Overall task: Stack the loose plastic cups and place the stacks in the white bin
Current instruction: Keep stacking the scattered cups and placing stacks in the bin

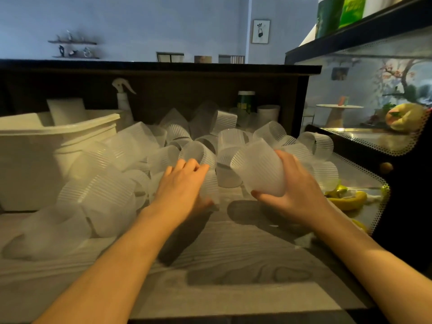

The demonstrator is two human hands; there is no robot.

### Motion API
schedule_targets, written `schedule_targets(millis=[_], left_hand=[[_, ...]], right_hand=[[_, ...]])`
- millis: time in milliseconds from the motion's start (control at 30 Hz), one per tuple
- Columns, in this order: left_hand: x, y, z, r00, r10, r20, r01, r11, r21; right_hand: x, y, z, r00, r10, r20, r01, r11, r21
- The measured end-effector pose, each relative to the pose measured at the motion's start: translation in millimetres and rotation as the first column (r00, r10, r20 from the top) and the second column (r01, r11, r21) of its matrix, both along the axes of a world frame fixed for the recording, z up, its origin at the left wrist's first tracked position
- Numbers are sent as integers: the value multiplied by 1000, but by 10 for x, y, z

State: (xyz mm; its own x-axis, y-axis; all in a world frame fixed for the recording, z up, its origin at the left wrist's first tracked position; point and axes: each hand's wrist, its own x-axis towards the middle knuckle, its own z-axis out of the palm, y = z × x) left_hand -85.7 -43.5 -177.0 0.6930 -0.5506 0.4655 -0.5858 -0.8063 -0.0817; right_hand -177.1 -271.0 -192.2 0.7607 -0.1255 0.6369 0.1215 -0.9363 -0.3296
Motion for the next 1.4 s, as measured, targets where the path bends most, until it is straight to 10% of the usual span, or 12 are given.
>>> schedule_targets(millis=[167,300,467,767,1033,1167,1400], left_hand=[[-40,-81,-43,999,-9,44,9,1000,-4],[-92,-28,20,993,-73,-88,41,946,-322],[-77,12,46,919,-357,-167,94,611,-786],[-116,-26,82,861,-491,-131,6,267,-964],[-283,-174,-18,791,-586,-175,202,521,-830],[-297,-157,29,793,-598,-119,230,475,-849],[-334,-171,-67,668,-638,-383,226,665,-712]], right_hand=[[-108,-21,-41,999,38,-19,-37,998,48],[-145,-13,-39,1000,28,-13,-27,997,67],[-175,-11,-39,999,34,-12,-34,999,42],[-212,42,-4,994,96,-48,-97,995,-20],[-156,39,-53,997,75,-3,-75,997,0],[-147,53,-58,995,105,2,-105,994,28],[-171,110,-71,992,125,-2,-125,992,30]])
